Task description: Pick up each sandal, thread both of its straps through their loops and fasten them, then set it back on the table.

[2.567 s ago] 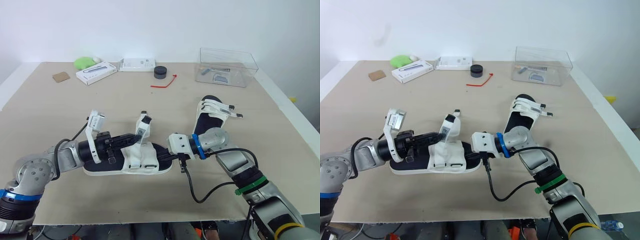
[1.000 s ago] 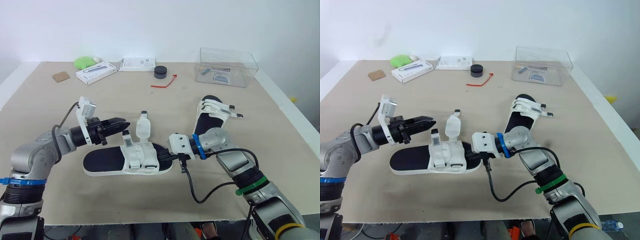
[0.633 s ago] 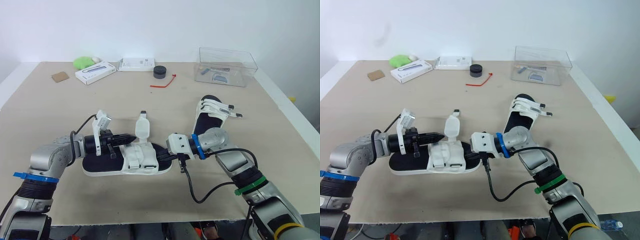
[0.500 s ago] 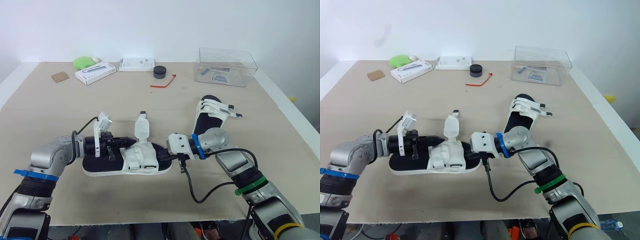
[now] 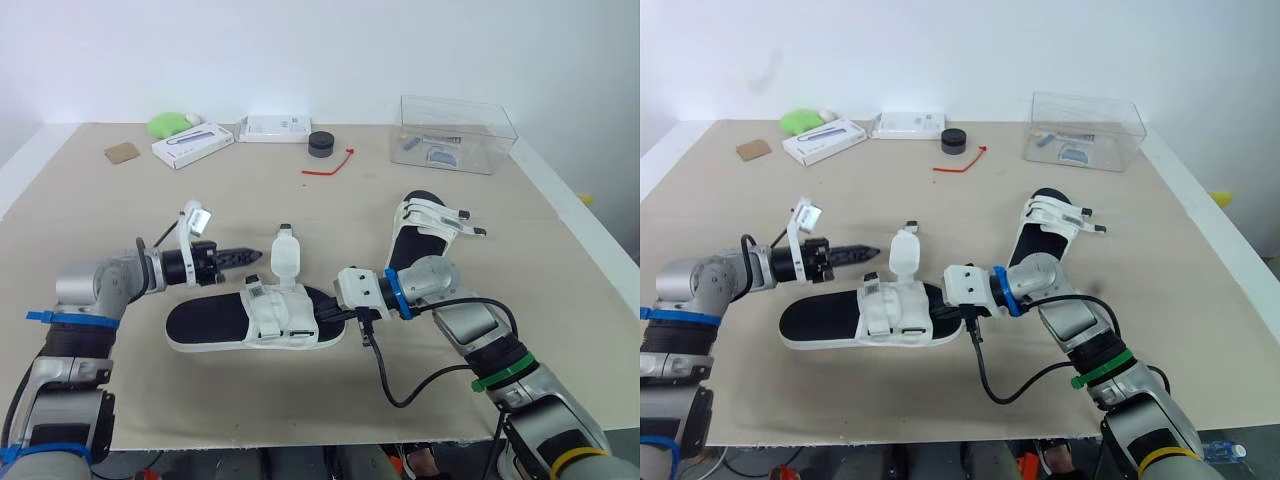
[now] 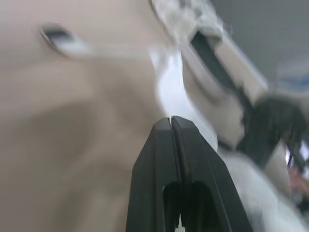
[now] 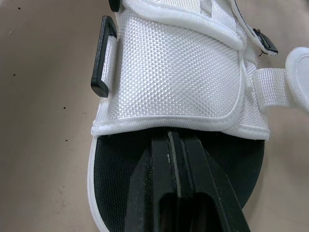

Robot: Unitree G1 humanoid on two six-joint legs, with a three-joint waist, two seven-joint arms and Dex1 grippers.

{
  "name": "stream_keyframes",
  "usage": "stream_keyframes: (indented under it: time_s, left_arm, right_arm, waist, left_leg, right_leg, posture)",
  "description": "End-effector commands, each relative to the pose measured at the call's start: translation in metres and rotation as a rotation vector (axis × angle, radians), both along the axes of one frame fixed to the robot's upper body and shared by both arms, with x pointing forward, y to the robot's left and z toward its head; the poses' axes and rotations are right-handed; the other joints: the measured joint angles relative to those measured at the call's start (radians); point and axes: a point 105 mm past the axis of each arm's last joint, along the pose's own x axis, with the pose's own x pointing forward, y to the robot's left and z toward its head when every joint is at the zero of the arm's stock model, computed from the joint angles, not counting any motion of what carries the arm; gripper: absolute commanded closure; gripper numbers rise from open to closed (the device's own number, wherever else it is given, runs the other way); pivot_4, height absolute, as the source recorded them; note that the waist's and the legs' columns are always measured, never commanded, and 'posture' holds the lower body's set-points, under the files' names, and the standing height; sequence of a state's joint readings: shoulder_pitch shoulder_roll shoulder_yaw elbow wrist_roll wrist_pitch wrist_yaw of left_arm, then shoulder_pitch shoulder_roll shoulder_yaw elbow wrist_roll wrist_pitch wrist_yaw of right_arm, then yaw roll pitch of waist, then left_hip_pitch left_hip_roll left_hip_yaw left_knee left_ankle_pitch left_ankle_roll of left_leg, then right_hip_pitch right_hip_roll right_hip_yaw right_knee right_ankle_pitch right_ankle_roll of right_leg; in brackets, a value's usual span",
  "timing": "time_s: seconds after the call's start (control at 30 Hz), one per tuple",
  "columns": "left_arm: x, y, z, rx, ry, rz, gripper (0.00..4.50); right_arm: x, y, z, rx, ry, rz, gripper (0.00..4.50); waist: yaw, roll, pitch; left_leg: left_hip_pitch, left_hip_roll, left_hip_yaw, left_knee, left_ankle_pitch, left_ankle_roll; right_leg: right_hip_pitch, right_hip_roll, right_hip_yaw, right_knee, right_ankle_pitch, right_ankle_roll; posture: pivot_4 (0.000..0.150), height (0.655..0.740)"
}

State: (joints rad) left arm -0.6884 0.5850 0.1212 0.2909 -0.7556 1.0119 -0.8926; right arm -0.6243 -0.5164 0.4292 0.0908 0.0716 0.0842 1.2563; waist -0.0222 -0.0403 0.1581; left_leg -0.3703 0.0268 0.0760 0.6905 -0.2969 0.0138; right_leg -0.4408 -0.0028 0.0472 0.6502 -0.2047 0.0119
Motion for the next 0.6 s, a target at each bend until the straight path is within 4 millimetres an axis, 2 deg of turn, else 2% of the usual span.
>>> stream_keyframes:
  time_s: [0.03, 0.07, 0.1, 0.13, 0.2, 0.23, 0.27, 0.43, 0.6]
  left_arm:
    - [0.005, -0.001, 0.014, -0.081, 0.032, 0.029, 2.81]
    - [0.006, -0.001, 0.012, -0.087, 0.059, 0.037, 2.4]
    - [0.008, -0.002, 0.009, -0.102, 0.102, 0.046, 1.79]
    - [0.009, -0.003, 0.006, -0.111, 0.131, 0.052, 1.65]
    - [0.013, -0.007, 0.004, -0.153, 0.228, 0.056, 0.79]
    - [0.015, -0.009, 0.002, -0.161, 0.269, 0.059, 0.21]
    - [0.017, -0.009, 0.003, -0.167, 0.283, 0.069, 0.03]
    - [0.032, -0.011, 0.007, -0.209, 0.332, 0.115, 0.03]
    - [0.036, -0.036, 0.007, -0.268, 0.414, 0.046, 0.03]
  right_arm:
    - [0.003, -0.008, -0.015, -0.06, 0.023, -0.042, 4.5]
    - [0.003, -0.008, -0.015, -0.059, 0.022, -0.042, 4.5]
    - [0.003, -0.008, -0.015, -0.058, 0.021, -0.042, 4.5]
    - [0.003, -0.007, -0.015, -0.058, 0.021, -0.042, 4.5]
    - [0.003, -0.006, -0.015, -0.056, 0.02, -0.041, 4.5]
    - [0.003, -0.006, -0.015, -0.055, 0.02, -0.041, 4.5]
    - [0.002, -0.006, -0.015, -0.054, 0.02, -0.042, 4.5]
    - [0.002, -0.006, -0.016, -0.051, 0.018, -0.046, 4.5]
    - [0.003, -0.006, -0.016, -0.047, 0.015, -0.054, 4.5]
  waist:
    - [0.0, 0.0, 0.0]
    - [0.0, 0.0, 0.0]
    - [0.0, 0.0, 0.0]
    - [0.0, 0.0, 0.0]
    - [0.0, 0.0, 0.0]
    - [-0.001, 0.0, 0.0]
    - [-0.001, 0.0, 0.0]
    - [-0.003, 0.0, 0.0]
    - [-0.002, 0.0, 0.0]
  left_leg:
    - [0.0, 0.0, 0.0, 0.0, 0.0, 0.0]
    - [0.0, 0.0, 0.0, 0.0, 0.0, 0.0]
    - [0.0, 0.0, 0.0, 0.0, 0.0, 0.0]
    - [0.0, 0.0, 0.0, 0.0, 0.0, 0.0]
    - [0.0, 0.0, 0.0, 0.0, 0.0, 0.0]
    - [0.0, 0.0, -0.001, 0.0, 0.0, 0.0]
    - [0.0, 0.0, -0.001, 0.0, 0.0, 0.0]
    - [0.0, 0.0, -0.001, 0.0, 0.0, -0.001]
    - [0.0, 0.0, -0.001, 0.0, 0.001, -0.001]
  right_leg:
    - [0.0, 0.0, 0.0, 0.0, 0.0, 0.0]
    - [0.0, 0.0, 0.0, 0.0, 0.0, 0.0]
    - [0.0, 0.0, 0.0, 0.0, 0.0, 0.0]
    - [0.0, 0.0, 0.0, 0.0, 0.0, 0.0]
    - [0.0, 0.0, 0.0, 0.0, 0.0, 0.0]
    - [0.0, 0.0, 0.0, 0.0, 0.001, 0.001]
    - [0.0, 0.0, 0.0, 0.0, 0.001, 0.001]
    - [0.0, 0.0, 0.0, 0.0, 0.001, 0.001]
    - [0.0, 0.0, 0.0, 0.0, 0.001, 0.001]
  posture:
    - [0.15, 0.74]
    - [0.15, 0.74]
    - [0.15, 0.74]
    - [0.15, 0.74]
    - [0.15, 0.74]
    - [0.15, 0.74]
    - [0.15, 0.74]
    - [0.15, 0.74]
    - [0.15, 0.74]
